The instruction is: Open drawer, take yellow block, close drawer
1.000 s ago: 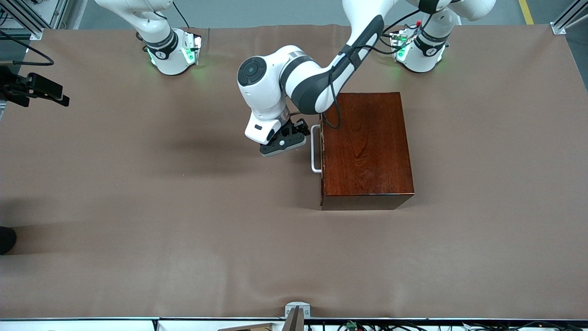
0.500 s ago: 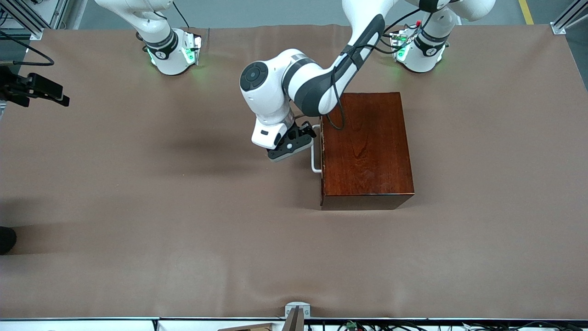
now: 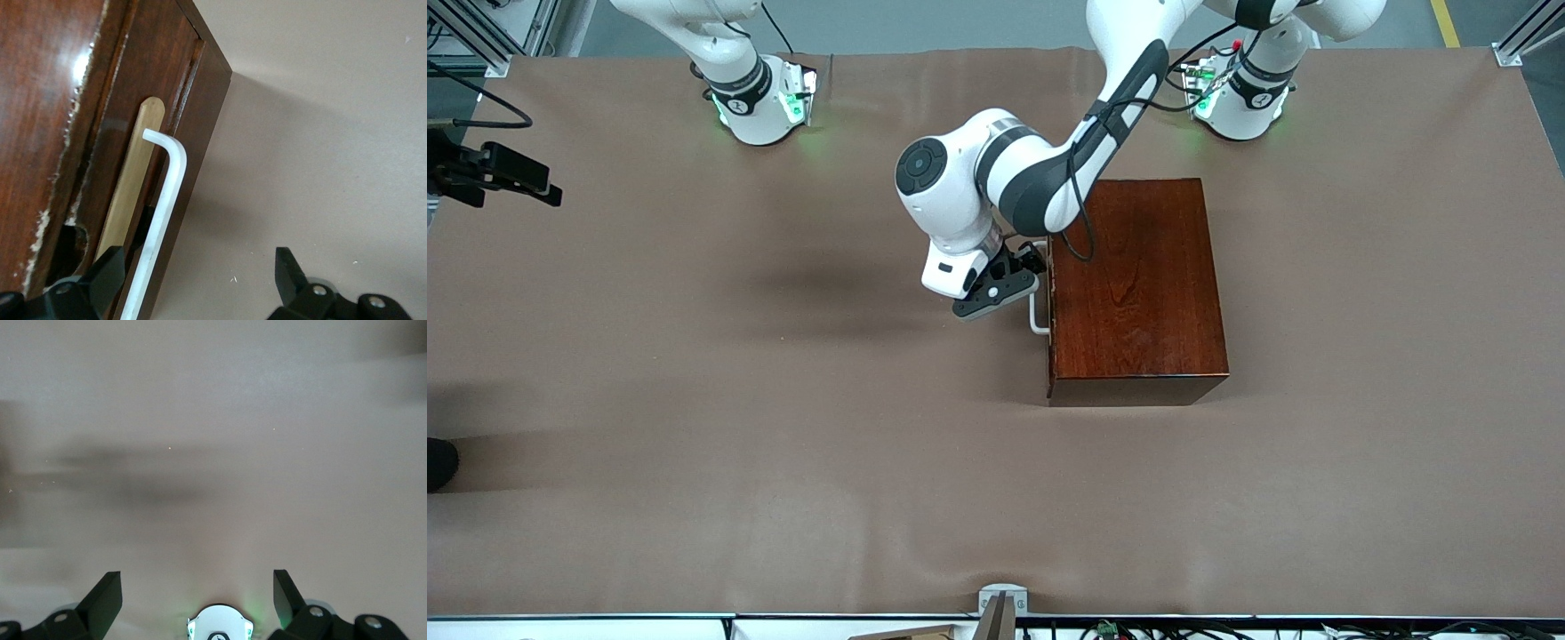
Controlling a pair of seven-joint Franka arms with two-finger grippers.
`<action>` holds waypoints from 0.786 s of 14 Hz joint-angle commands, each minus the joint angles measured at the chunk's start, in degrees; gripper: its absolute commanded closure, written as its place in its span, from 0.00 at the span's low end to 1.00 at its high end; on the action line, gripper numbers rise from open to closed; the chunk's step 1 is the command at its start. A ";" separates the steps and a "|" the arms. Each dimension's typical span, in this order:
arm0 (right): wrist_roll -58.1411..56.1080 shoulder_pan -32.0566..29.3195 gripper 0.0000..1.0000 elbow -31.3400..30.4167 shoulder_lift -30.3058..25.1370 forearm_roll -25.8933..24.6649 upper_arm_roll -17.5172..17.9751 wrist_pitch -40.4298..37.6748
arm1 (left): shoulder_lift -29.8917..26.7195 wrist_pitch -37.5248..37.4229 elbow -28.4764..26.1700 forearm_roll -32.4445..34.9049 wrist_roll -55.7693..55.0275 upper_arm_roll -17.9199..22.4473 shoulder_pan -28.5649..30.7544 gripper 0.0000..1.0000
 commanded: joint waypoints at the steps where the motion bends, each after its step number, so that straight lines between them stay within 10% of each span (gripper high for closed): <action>1: -0.36 -1.26 0.00 0.06 0.00 -0.44 0.91 -0.37 | 0.95 -0.83 0.79 2.07 1.67 0.27 -0.40 0.00; 11: -0.36 -1.26 0.00 0.15 0.17 -0.44 0.91 -0.37 | 2.53 -0.83 0.79 2.33 5.19 0.18 -0.40 0.00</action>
